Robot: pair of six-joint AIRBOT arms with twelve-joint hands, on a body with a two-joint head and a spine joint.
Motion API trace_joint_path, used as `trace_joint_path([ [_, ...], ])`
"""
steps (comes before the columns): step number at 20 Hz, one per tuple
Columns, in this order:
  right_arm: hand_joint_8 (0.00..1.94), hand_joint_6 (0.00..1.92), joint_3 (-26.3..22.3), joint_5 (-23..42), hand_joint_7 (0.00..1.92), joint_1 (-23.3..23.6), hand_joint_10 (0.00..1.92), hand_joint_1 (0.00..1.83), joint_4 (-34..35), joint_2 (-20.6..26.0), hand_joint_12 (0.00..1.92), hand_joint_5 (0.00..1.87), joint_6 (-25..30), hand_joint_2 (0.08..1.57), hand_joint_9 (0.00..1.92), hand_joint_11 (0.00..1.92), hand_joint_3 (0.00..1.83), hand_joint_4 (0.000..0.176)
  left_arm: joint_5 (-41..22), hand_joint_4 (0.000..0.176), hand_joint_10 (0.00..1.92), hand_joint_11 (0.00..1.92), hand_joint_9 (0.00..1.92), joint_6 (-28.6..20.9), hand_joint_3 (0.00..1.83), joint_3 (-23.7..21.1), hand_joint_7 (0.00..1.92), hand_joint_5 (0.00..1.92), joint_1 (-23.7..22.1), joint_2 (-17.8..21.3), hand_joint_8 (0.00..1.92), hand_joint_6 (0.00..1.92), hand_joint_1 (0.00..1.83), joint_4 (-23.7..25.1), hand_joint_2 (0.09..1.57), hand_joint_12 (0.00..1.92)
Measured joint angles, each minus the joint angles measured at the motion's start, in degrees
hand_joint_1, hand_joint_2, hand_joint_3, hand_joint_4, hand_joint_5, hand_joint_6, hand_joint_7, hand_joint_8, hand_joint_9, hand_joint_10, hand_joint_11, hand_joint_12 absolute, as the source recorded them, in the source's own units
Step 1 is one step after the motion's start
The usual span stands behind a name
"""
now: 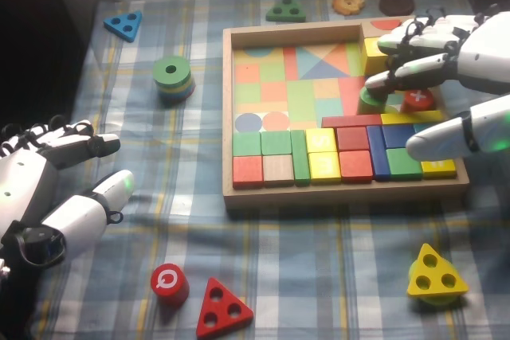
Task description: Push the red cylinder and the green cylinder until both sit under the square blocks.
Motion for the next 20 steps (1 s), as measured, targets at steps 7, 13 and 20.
trace_joint_path([
  [7,0.00,0.01,-2.0,-1.6,0.00,0.0,0.00,0.00,0.8,2.3,0.00,0.37,-4.0,0.89,0.00,0.00,0.00,0.176,0.1,0.019,0.01,0.00,0.32,0.0,0.00,0.0,0.41,0.71,0.0,0.0,0.00,0.00,0.49,-0.1,1.26,0.39],
  [13,0.00,0.00,-2.5,-2.9,0.00,0.0,0.00,0.00,3.5,3.0,0.00,0.36,-6.9,0.88,0.00,0.00,0.00,0.176,0.3,0.046,0.00,0.00,0.30,0.0,0.00,0.0,0.38,0.68,0.0,0.0,0.00,0.00,0.45,-0.3,1.24,0.19],
  [20,0.00,0.00,-4.0,-3.1,0.00,0.0,0.00,0.00,3.9,4.0,0.00,0.37,-7.2,0.90,0.00,0.00,0.00,0.176,1.1,0.039,0.00,0.00,0.30,0.0,0.00,0.2,0.38,0.69,0.0,0.0,0.00,0.00,0.41,-0.5,1.25,0.22],
])
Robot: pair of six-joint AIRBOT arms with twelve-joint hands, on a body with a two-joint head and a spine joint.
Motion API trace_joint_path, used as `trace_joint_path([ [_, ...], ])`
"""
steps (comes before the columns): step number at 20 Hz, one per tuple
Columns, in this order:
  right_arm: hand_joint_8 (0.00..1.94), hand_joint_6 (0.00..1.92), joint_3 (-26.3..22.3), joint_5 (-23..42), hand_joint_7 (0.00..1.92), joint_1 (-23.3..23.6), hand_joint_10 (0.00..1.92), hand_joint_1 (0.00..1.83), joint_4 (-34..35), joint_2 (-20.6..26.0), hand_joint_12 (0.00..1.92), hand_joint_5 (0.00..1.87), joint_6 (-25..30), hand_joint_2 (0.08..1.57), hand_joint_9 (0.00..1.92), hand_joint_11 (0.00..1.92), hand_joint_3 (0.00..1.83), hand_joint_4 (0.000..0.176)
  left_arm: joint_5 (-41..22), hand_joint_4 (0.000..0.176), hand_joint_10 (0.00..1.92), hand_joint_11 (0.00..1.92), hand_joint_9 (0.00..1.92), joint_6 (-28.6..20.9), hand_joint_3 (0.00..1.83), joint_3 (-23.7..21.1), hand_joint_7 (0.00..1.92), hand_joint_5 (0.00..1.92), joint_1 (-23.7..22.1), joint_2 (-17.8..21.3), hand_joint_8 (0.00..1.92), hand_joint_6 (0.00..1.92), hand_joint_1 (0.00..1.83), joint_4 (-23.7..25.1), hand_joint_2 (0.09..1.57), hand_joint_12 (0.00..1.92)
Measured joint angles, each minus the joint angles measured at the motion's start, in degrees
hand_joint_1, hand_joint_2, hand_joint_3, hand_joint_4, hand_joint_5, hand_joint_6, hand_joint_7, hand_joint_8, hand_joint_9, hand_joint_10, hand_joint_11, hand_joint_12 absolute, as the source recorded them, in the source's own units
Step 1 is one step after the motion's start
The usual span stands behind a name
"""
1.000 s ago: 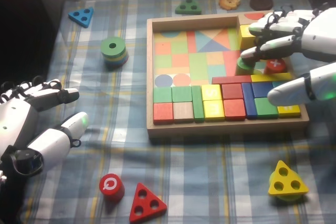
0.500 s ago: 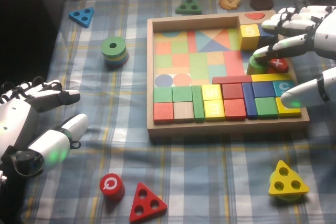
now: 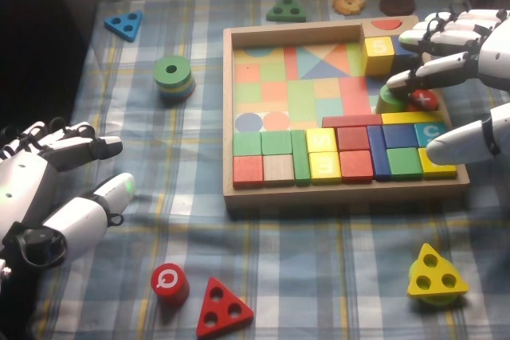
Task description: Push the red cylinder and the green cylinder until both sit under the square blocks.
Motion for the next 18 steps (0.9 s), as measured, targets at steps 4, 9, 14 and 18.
trace_joint_path([
  [4,0.00,0.00,-0.9,0.1,0.00,-0.4,0.00,0.00,0.2,0.7,0.00,0.36,-0.1,0.90,0.00,0.00,0.00,0.176,0.0,0.047,0.00,0.00,0.30,0.0,0.00,0.0,0.38,0.69,0.0,0.0,0.00,0.00,0.40,0.0,1.25,0.23],
  [9,0.00,0.01,-2.0,-0.1,0.00,-0.4,0.00,0.00,0.1,1.2,0.00,0.38,-0.2,0.89,0.00,0.00,0.00,0.176,0.1,0.032,0.00,0.00,0.31,0.0,0.00,0.0,0.39,0.71,0.0,0.0,0.00,0.00,0.42,-0.1,1.25,0.23],
  [14,0.00,0.00,-2.2,0.4,0.00,-0.4,0.00,0.00,0.0,1.6,0.00,0.38,-0.2,0.88,0.00,0.00,0.00,0.176,0.2,0.038,0.01,0.00,0.32,0.0,0.00,0.0,0.39,0.70,0.0,0.0,0.00,0.00,0.43,-0.2,1.25,0.26],
  [18,0.00,0.00,-2.2,2.3,0.00,-0.4,0.00,0.00,1.8,2.6,0.00,0.37,-0.2,0.90,0.00,0.00,0.00,0.176,0.2,0.039,0.01,0.00,0.30,0.0,0.00,0.0,0.38,0.70,0.0,0.0,0.00,0.00,0.43,-0.2,1.25,0.21],
])
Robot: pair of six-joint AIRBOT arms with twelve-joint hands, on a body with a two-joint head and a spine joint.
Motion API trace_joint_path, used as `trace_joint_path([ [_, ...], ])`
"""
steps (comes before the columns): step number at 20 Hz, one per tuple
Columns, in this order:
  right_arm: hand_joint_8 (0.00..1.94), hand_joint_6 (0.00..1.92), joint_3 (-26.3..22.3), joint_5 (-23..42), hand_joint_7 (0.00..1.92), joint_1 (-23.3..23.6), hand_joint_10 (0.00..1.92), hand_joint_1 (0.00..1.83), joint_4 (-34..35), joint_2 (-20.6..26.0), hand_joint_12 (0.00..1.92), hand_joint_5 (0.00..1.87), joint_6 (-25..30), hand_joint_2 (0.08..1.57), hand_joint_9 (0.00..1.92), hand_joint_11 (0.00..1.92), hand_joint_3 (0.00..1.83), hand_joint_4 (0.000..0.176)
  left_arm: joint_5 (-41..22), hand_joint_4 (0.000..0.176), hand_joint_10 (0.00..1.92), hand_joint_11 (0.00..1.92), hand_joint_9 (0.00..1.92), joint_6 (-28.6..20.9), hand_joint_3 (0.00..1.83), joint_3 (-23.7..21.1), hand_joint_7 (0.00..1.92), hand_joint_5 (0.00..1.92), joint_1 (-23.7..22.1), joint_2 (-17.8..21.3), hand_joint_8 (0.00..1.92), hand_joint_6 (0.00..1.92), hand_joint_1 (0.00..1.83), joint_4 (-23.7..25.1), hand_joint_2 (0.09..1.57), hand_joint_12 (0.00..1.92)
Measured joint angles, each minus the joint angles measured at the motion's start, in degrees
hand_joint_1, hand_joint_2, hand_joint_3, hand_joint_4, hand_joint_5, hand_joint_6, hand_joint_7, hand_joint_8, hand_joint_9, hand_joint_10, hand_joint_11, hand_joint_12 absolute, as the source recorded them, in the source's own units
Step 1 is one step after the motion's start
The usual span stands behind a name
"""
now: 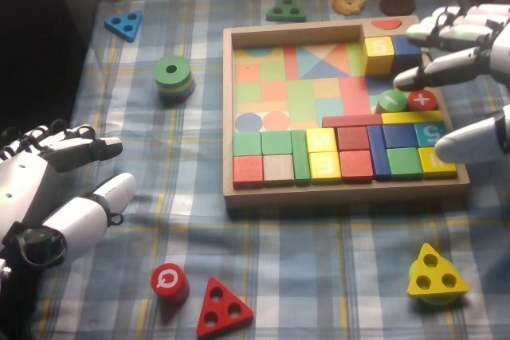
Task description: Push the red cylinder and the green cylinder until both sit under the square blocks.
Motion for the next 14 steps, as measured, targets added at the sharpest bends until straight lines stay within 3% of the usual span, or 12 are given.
trace_joint_path([
  [2,0.00,0.00,0.0,0.7,0.00,0.0,0.00,0.00,0.8,0.6,0.00,0.37,-0.2,0.92,0.00,0.00,0.01,0.176,0.0,0.038,0.01,0.00,0.32,0.0,0.00,0.0,0.39,0.70,0.0,0.0,0.00,0.00,0.43,-0.2,1.24,0.23],
  [3,0.00,0.00,-0.3,1.1,0.00,0.0,0.00,0.00,2.0,1.0,0.00,0.37,-1.1,0.93,0.00,0.00,0.01,0.167,0.0,0.039,0.01,0.00,0.32,0.0,0.00,0.0,0.40,0.71,0.0,0.0,0.00,0.00,0.41,-0.2,1.24,0.26],
  [4,0.00,0.00,-0.8,1.7,0.00,0.0,0.00,0.00,3.4,1.5,0.00,0.36,-2.2,0.97,0.00,0.00,0.03,0.145,0.0,0.041,0.00,0.00,0.31,0.0,0.00,0.0,0.39,0.70,0.0,0.0,0.00,0.00,0.42,-0.2,1.24,0.21],
  [5,0.00,0.00,-1.0,2.7,0.00,0.0,0.00,0.00,4.6,1.7,0.00,0.35,-3.2,0.97,0.00,0.00,0.02,0.160,0.0,0.041,0.00,0.00,0.31,0.0,0.00,0.0,0.39,0.69,0.0,0.0,0.00,0.00,0.43,-0.2,1.24,0.19],
  [8,0.00,0.00,-1.9,6.7,0.00,-1.0,0.00,0.00,9.6,2.1,0.00,0.33,-4.7,1.02,0.00,0.00,0.01,0.120,0.0,0.030,0.01,0.00,0.33,0.0,0.00,0.0,0.41,0.70,0.0,0.0,0.00,0.00,0.46,-0.2,1.24,0.28],
  [9,0.00,0.00,-2.3,8.5,0.00,-2.3,0.00,0.00,11.6,2.1,0.00,0.29,-4.8,1.04,0.00,0.00,0.02,0.085,0.0,0.042,0.00,0.00,0.32,0.0,0.00,0.0,0.40,0.69,0.0,0.0,0.00,0.00,0.44,-0.2,1.24,0.27],
  [11,0.00,0.00,-3.8,11.6,0.00,-5.9,0.00,0.00,18.4,1.9,0.00,0.26,-10.3,1.09,0.00,0.00,0.03,0.047,0.0,0.041,0.00,0.00,0.33,0.0,0.00,0.0,0.41,0.69,0.0,0.0,0.00,0.00,0.46,-0.3,1.24,0.31],
  [12,0.00,0.00,-5.1,13.8,0.00,-8.3,0.00,0.00,22.9,1.9,0.00,0.21,-14.1,1.10,0.00,0.00,0.03,0.035,-0.1,0.035,0.00,0.00,0.33,0.0,0.00,0.0,0.41,0.70,0.0,0.0,0.00,0.00,0.46,-0.2,1.24,0.33],
  [14,0.01,0.01,-7.3,18.8,0.02,-12.6,0.00,0.00,29.4,1.9,0.00,0.22,-17.3,1.09,0.00,0.00,0.02,0.038,-0.1,0.033,0.01,0.00,0.34,0.0,0.00,0.0,0.42,0.69,0.0,0.0,0.00,0.00,0.45,-0.3,1.24,0.37],
])
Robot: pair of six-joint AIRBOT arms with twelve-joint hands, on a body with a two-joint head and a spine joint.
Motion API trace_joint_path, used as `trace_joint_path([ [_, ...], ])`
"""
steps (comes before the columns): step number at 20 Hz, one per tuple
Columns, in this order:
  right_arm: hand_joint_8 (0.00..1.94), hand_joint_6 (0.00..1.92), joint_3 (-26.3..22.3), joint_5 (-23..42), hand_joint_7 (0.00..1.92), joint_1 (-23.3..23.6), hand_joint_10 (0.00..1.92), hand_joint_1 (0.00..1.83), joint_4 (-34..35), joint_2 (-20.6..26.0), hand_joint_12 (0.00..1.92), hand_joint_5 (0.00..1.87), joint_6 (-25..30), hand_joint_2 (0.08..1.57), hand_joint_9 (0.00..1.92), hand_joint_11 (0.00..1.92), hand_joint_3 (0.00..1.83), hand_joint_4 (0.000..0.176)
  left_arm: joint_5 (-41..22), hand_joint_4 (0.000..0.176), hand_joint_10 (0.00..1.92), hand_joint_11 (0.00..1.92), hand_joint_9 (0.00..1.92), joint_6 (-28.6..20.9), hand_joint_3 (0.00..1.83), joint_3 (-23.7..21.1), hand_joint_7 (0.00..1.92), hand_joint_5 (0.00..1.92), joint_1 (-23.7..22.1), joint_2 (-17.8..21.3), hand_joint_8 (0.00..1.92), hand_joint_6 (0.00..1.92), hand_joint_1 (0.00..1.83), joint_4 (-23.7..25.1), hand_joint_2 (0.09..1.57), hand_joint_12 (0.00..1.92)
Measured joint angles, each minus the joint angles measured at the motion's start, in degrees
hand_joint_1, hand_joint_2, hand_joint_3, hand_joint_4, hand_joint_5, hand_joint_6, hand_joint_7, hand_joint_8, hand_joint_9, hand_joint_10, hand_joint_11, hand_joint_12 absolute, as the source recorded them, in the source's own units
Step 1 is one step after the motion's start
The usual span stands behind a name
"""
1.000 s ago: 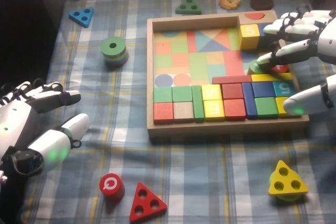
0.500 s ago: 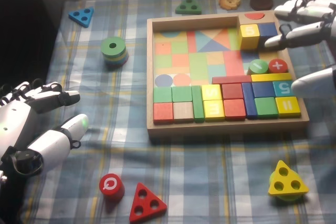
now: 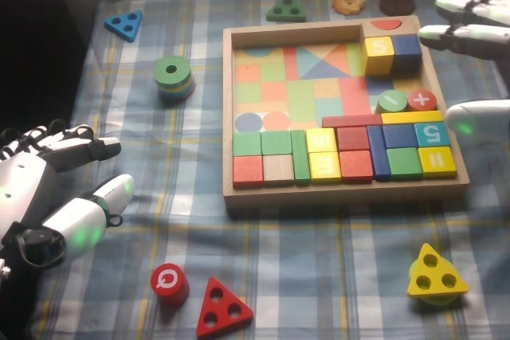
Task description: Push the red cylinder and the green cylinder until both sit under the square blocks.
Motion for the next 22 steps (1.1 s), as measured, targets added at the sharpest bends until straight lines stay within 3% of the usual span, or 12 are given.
trace_joint_path([
  [2,0.01,0.00,-1.2,5.6,0.05,-3.5,0.00,0.00,4.1,0.0,0.00,0.22,-1.1,1.12,0.00,0.00,0.01,0.011,-0.2,0.016,0.01,0.00,0.35,-0.8,0.00,0.0,0.43,0.69,0.0,0.0,0.00,0.00,0.47,0.1,1.25,0.42],
  [4,0.00,0.00,-2.7,12.3,0.09,-8.4,0.00,0.00,10.1,0.0,0.00,0.21,-2.0,1.17,0.00,0.00,0.01,0.025,-0.7,0.013,0.00,0.00,0.35,-1.0,0.00,0.0,0.42,0.67,0.0,0.0,0.00,0.00,0.47,0.1,1.26,0.48],
  [5,0.00,0.00,-4.0,16.1,0.10,-11.3,0.00,0.00,13.9,0.1,0.00,0.21,-3.5,1.18,0.00,0.00,0.01,0.031,-1.0,0.024,0.01,0.00,0.35,-1.0,0.00,0.0,0.42,0.66,0.0,0.0,0.00,0.00,0.46,0.1,1.26,0.52],
  [6,0.01,0.00,-5.4,18.3,0.11,-13.4,0.01,0.00,16.9,0.2,0.00,0.22,-5.8,1.17,0.02,0.00,0.00,0.044,-1.2,0.010,0.01,0.00,0.36,-1.0,0.00,0.0,0.42,0.67,0.0,0.0,0.00,0.01,0.49,0.1,1.26,0.53],
  [7,0.01,0.01,-6.2,19.6,0.13,-14.2,0.02,0.00,18.5,0.2,0.01,0.24,-7.3,1.16,0.05,0.03,0.00,0.051,-1.2,0.000,0.01,0.00,0.37,-1.0,0.00,0.0,0.44,0.69,0.0,0.0,0.01,0.01,0.51,0.2,1.26,0.60],
  [13,0.01,0.01,-10.1,34.1,0.12,-21.6,0.00,0.00,27.1,-2.7,0.00,0.26,-10.2,1.14,0.00,0.00,0.00,0.083,-2.3,0.000,0.02,0.00,0.38,-2.3,0.00,-0.3,0.45,0.68,0.0,0.0,0.01,0.01,0.48,0.3,1.26,0.63],
  [14,0.01,0.01,-10.1,34.2,0.12,-22.0,0.00,0.00,28.3,-3.3,0.00,0.25,-9.7,1.15,0.00,0.00,0.00,0.076,-2.5,0.000,0.01,0.00,0.38,-2.4,0.00,-0.3,0.45,0.69,0.0,-0.1,0.00,0.01,0.47,0.2,1.27,0.58],
  [16,0.01,0.01,-10.4,34.5,0.14,-22.7,0.00,0.00,29.0,-4.1,0.00,0.26,-9.2,1.17,0.00,0.00,0.01,0.070,-3.0,0.024,0.00,0.00,0.36,-3.6,0.00,-0.3,0.43,0.69,0.0,-0.3,0.00,0.00,0.44,0.5,1.28,0.57],
  [18,0.01,0.01,-11.6,37.1,0.16,-23.8,0.01,0.05,29.9,-4.9,0.00,0.28,-8.0,1.22,0.03,0.00,0.01,0.045,-4.0,0.039,0.00,0.00,0.34,-5.6,0.01,0.4,0.41,0.67,0.0,-1.2,0.00,0.00,0.39,0.6,1.29,0.51],
  [19,0.00,0.01,-11.9,39.0,0.16,-24.5,0.01,0.09,30.3,-5.2,0.01,0.30,-7.0,1.25,0.05,0.02,0.01,0.048,-4.1,0.021,0.00,0.00,0.32,-5.6,0.01,0.7,0.41,0.68,0.0,-1.5,0.00,0.00,0.39,0.5,1.29,0.45],
  [21,0.00,0.01,-12.9,43.1,0.17,-24.8,0.00,0.08,33.6,-5.7,0.01,0.31,-6.9,1.26,0.05,0.03,0.01,0.057,-4.3,0.022,0.01,0.00,0.30,-5.6,0.00,0.8,0.39,0.65,-0.2,-1.5,0.00,0.00,0.39,-0.1,1.30,0.34],
  [22,0.01,0.01,-12.9,44.1,0.20,-24.8,0.01,0.04,34.7,-6.0,0.02,0.32,-6.9,1.29,0.08,0.06,0.01,0.047,-4.4,0.013,0.00,0.00,0.28,-5.6,0.00,0.8,0.37,0.63,-0.2,-1.5,0.01,0.01,0.38,0.0,1.30,0.26],
])
